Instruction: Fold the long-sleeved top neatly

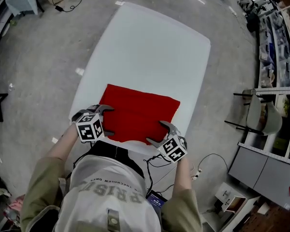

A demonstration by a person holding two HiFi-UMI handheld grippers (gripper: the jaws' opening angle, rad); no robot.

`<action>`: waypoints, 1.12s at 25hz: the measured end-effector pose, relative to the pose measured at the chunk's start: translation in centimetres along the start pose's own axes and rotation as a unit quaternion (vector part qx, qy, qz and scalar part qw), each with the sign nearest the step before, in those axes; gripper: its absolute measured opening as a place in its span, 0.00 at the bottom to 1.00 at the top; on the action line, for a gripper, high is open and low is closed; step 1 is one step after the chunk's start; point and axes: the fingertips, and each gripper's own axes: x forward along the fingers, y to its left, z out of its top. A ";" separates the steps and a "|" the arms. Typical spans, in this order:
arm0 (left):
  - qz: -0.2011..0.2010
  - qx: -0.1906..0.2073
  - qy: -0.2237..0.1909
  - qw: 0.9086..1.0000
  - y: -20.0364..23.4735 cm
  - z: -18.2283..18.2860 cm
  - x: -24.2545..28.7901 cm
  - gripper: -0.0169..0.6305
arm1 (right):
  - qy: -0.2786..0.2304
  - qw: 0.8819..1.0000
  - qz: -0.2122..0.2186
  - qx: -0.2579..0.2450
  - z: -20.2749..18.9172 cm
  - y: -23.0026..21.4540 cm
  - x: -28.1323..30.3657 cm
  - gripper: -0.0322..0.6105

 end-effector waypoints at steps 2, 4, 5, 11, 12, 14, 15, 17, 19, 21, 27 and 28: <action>0.013 0.005 0.029 0.999 -0.3 -2.1 0.8 0.66 | 0.021 1.000 -0.014 -0.015 -2.1 0.3 0.6 0.63; 0.021 -0.012 0.036 0.999 0.0 -3.7 0.9 0.66 | 0.020 0.999 -0.022 -0.023 -2.7 0.3 1.0 0.63; 0.024 -0.024 0.033 0.999 0.2 -4.2 0.9 0.66 | 0.017 0.999 -0.024 -0.026 -2.8 0.3 1.2 0.63; 0.048 -0.052 0.026 0.997 0.6 -4.7 1.9 0.66 | -0.024 0.999 -0.036 0.004 -2.4 -0.1 1.7 0.63; 0.052 -0.061 0.019 0.997 0.8 -4.5 1.7 0.66 | -0.040 0.998 -0.039 0.017 -1.8 -0.3 1.1 0.63; 0.073 -0.082 -0.007 0.994 1.3 -3.4 0.4 0.66 | -0.089 0.994 -0.051 0.048 0.0 -0.6 -0.5 0.63; 0.090 -0.093 -0.027 0.991 1.4 -2.5 -0.7 0.66 | -0.120 0.989 -0.062 0.062 1.0 -0.8 -1.6 0.63; 0.131 -0.117 -0.081 0.981 1.4 -0.1 -2.8 0.66 | -0.189 0.974 -0.094 0.085 3.2 -1.0 -4.2 0.63; 0.181 -0.142 -0.139 0.963 0.7 2.4 -4.9 0.66 | -0.251 0.953 -0.134 0.102 5.2 -0.7 -7.1 0.63; 0.231 -0.167 -0.191 0.939 -0.4 4.3 -6.9 0.66 | -0.306 0.929 -0.178 0.108 7.1 0.2 -9.6 0.63; 0.370 -0.199 -0.320 0.849 -5.0 8.5 -12.4 0.66 | -0.422 0.859 -0.268 0.113 11.7 4.9 -14.3 0.63; 0.390 -0.199 -0.337 0.833 -5.8 9.1 -13.2 0.66 | -0.429 0.851 -0.283 0.109 12.1 5.6 -14.7 0.63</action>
